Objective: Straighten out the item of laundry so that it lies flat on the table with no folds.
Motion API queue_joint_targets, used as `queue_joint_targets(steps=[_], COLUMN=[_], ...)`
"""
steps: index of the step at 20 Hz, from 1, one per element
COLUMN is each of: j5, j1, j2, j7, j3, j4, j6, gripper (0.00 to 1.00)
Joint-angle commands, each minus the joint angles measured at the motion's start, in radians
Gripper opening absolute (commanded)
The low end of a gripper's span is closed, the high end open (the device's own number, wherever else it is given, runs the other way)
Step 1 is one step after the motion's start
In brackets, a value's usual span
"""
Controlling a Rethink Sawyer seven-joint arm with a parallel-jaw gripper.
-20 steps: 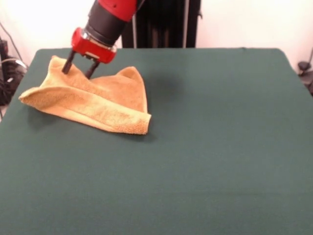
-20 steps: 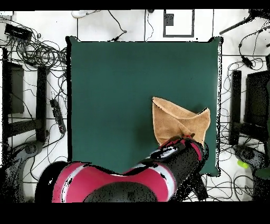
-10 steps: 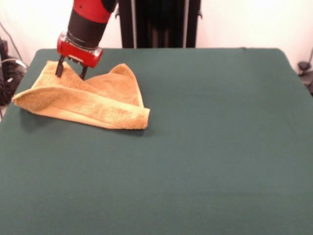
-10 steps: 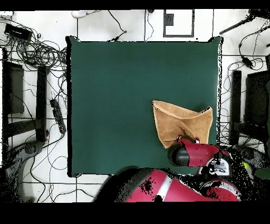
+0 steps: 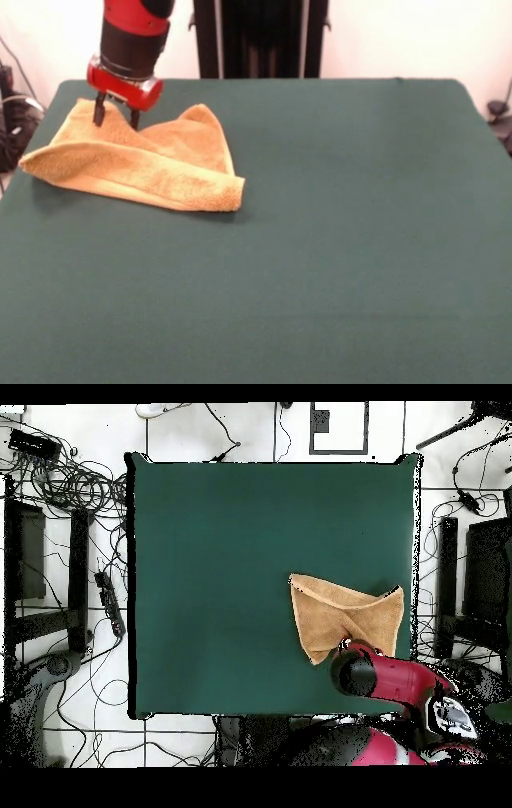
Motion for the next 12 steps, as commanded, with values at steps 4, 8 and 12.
queue_joint_targets(steps=[4, 8, 12], j5=[0.139, 0.179, 0.206], j1=[-0.16, -0.21, -0.241], j2=[0.122, 0.118, 0.114], j7=[0.083, 0.087, 0.092], j3=[0.427, 0.48, 0.511], j4=[0.157, 0.189, 0.212], j6=[0.126, 0.16, 0.168], gripper=[1.0, 1.0, 1.0])
